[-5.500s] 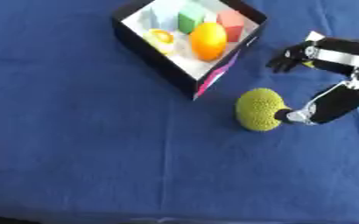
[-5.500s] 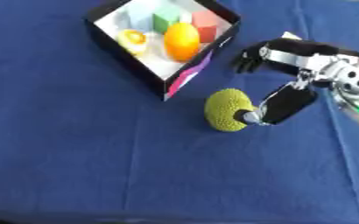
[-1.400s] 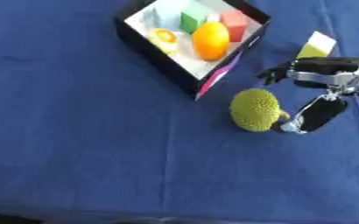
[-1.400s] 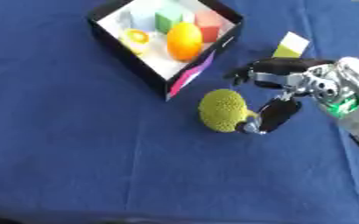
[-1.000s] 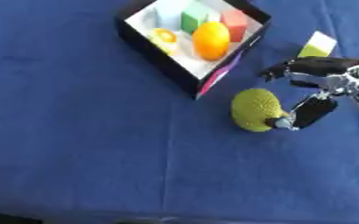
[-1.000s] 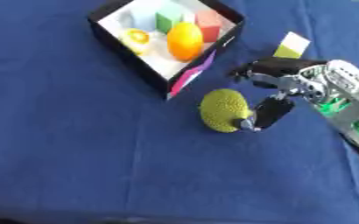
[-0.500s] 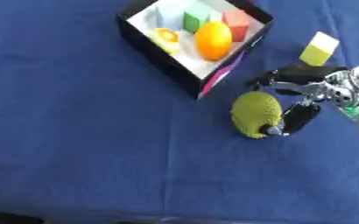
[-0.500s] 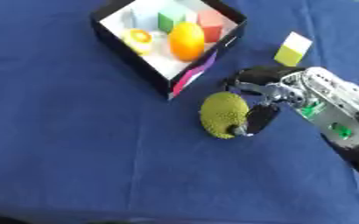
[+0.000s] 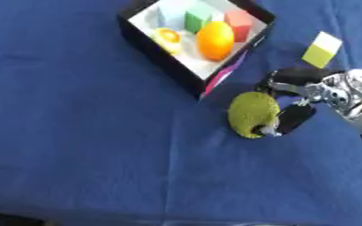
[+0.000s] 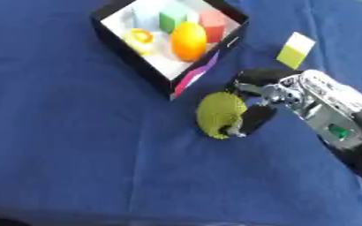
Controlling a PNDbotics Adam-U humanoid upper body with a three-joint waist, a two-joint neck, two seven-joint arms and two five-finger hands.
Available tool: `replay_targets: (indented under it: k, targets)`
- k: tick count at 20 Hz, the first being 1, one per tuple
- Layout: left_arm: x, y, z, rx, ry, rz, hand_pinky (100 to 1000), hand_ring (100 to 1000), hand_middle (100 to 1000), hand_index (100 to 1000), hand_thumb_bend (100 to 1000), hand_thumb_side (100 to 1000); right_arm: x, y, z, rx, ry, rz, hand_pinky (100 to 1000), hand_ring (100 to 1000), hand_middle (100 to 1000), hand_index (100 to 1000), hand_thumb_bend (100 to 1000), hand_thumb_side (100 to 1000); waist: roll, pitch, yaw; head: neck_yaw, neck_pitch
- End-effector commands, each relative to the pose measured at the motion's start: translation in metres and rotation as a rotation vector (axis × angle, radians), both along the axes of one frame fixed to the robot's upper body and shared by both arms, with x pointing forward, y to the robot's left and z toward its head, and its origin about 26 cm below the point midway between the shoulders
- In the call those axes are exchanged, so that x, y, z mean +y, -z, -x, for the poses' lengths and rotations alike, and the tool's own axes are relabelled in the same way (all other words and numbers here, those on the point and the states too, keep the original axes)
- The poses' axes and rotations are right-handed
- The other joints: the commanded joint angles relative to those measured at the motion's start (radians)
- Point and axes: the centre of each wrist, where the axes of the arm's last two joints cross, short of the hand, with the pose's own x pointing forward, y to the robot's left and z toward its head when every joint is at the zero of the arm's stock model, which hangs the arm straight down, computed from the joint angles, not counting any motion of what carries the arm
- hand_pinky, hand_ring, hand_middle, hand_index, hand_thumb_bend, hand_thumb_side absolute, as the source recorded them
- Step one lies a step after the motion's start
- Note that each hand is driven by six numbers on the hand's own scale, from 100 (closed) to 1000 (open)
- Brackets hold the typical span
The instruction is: Pick up objects on the table and place them in the box.
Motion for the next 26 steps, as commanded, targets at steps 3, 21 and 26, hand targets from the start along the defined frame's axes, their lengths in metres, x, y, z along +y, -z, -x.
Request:
replay_targets:
  k: [3,21,26]
  targets:
    - [0.002,-0.01,0.002,-0.027,0.004,-0.02,678,751,724,798,100,621,-0.005,-0.008,0.001,-0.027,0.009,-0.108,867,679,604,742,404,356,-0.005,-0.052,-0.002,-0.001,0.005]
    - [0.003,-0.01,0.002,-0.016,0.013,-0.03,673,743,692,795,100,652,-0.007,-0.025,0.013,-0.066,0.011,-0.21,828,602,511,640,226,352,-0.004,-0.052,-0.006,-0.003,0.002]
    - [0.003,-0.01,0.002,-0.017,0.016,-0.032,672,740,685,793,100,654,-0.004,-0.026,0.015,-0.103,0.011,-0.249,813,567,482,604,184,346,-0.004,-0.053,-0.006,-0.004,0.002]
